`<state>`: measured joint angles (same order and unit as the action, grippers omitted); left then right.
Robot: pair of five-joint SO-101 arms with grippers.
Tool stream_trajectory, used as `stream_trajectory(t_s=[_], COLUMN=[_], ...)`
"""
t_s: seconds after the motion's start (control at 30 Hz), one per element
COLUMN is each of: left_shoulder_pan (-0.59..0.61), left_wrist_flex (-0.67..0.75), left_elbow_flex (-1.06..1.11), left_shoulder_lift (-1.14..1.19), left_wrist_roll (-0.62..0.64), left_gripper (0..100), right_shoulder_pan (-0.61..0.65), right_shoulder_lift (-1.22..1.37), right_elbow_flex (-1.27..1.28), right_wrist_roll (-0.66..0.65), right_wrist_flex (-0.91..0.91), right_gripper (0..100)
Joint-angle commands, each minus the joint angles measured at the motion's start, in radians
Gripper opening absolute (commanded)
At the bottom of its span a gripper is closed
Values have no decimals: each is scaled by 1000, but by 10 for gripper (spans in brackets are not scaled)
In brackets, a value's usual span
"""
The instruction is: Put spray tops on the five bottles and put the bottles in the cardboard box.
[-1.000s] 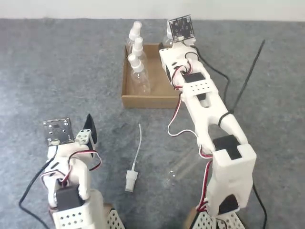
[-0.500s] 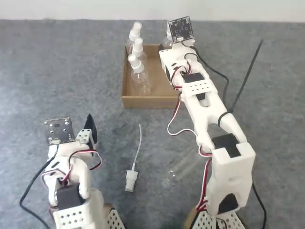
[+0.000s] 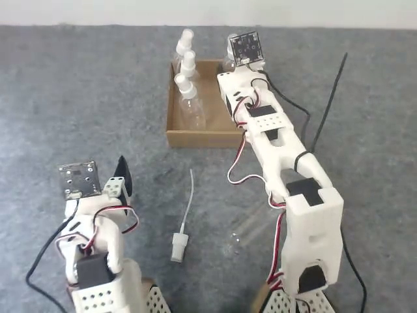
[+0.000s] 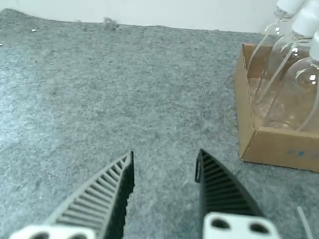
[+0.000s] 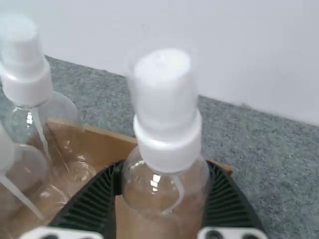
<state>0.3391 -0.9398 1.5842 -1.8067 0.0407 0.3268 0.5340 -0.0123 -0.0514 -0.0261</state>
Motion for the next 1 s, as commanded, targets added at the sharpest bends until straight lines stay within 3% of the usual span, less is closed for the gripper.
stream_trajectory(t_s=[0.0, 0.53, 0.77, 0.97], left_shoulder_pan=[3, 34, 34, 34], left_wrist_flex=[-5, -5, -5, -5], left_elbow_flex=[-8, -8, -8, -8], left_shoulder_lift=[-17, -17, -17, -17], left_wrist_roll=[11, 11, 11, 11], left_gripper=[188, 188, 188, 188], right_shoulder_pan=[-15, -15, -13, -13], right_shoulder_lift=[-18, -16, -18, -27], right_elbow_flex=[-29, 18, 43, 44], right_wrist_roll=[5, 6, 5, 5], right_wrist_flex=[25, 31, 33, 25], right_gripper=[80, 88, 250, 256])
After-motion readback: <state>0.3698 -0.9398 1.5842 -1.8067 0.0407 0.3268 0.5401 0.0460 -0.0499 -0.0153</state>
